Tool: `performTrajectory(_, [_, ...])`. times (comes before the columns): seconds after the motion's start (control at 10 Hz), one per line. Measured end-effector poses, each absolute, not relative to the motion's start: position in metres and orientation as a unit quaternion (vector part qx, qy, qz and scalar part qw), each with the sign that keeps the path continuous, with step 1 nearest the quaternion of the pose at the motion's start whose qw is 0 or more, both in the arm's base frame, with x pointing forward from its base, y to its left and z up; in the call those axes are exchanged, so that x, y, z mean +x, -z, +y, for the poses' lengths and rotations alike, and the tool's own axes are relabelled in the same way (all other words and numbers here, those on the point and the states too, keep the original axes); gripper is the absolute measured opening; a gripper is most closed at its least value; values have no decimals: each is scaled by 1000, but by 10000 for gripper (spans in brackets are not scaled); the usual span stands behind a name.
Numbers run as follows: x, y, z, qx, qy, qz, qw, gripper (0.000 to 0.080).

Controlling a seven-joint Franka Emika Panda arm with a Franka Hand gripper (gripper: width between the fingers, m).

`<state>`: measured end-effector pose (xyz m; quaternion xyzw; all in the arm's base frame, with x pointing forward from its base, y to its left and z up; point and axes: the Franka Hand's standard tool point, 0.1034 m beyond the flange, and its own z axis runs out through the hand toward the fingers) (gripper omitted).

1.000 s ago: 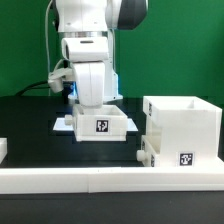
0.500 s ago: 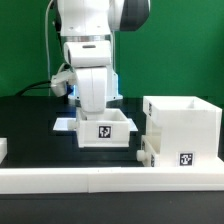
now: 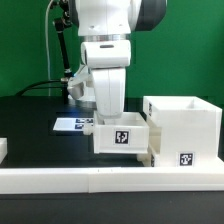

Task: Assemble drawer

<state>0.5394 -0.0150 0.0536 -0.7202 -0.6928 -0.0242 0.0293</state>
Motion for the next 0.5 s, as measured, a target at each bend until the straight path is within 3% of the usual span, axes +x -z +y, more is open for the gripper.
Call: performTrajectory(0.5, [544,-57,-8,-717,31,-696,24,41])
